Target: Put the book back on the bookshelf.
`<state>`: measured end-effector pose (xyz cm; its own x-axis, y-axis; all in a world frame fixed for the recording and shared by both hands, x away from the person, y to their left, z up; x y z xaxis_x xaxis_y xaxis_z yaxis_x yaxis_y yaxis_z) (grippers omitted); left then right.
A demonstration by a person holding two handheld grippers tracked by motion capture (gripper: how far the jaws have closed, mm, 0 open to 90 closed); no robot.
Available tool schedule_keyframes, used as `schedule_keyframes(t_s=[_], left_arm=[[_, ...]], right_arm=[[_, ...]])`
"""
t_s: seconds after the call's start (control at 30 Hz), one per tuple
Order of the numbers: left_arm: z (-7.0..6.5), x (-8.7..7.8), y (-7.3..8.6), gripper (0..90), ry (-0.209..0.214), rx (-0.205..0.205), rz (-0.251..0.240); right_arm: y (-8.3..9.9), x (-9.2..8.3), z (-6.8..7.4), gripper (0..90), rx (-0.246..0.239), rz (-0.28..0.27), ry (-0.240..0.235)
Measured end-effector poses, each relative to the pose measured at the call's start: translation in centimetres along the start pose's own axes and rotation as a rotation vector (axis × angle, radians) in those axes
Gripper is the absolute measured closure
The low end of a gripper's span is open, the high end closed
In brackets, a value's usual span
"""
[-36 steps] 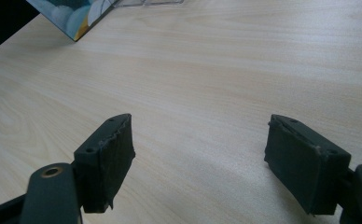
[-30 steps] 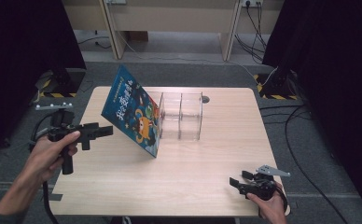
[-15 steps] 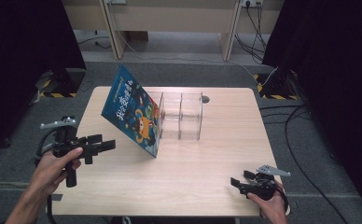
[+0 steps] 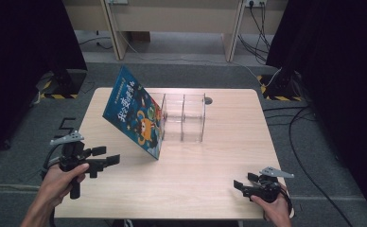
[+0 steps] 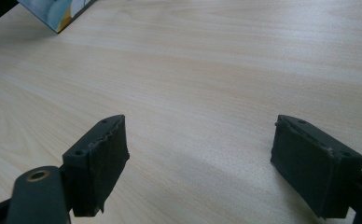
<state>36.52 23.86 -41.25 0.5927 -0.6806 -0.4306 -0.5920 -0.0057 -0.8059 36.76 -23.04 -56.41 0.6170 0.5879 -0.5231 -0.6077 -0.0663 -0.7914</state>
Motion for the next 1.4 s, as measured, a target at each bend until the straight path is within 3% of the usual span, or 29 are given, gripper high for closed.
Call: schedule_keyframes(t_s=[0.3, 0.57, 0.87, 1.4], left_arm=[[0.0, 1.1, 1.5, 15.7, -0.037, 0.062, 0.005], [-0.3, 2.1, 3.1, 15.7, -0.041, 0.096, -0.005], [0.1, 3.1, 5.4, 15.7, -0.077, 0.148, 0.028], [0.6, 5.4, 9.8, 14.9, -0.087, 0.226, 0.063]], right_arm=[[0.0, 0.0, 0.0, 17.7, 0.001, 0.0, -0.001], [0.0, 0.0, 0.0, 17.5, 0.004, 0.0, -0.003], [0.0, 0.0, 0.0, 16.8, 0.004, 0.001, -0.006], [0.0, 0.2, 0.1, 15.6, -0.005, 0.006, -0.003]])
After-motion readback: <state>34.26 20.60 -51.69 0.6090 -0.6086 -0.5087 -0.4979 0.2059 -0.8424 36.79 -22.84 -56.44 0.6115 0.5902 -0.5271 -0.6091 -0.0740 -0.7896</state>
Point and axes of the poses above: each handheld gripper's, and its own axes: x roughly forward along the jaws, y roughly out of its underside, z roughly to its left, the point moved 8 cm from there along x, roughly forward along the jaws, and after that the axes turned 4 degrees about -z, right-handed, at the moved point
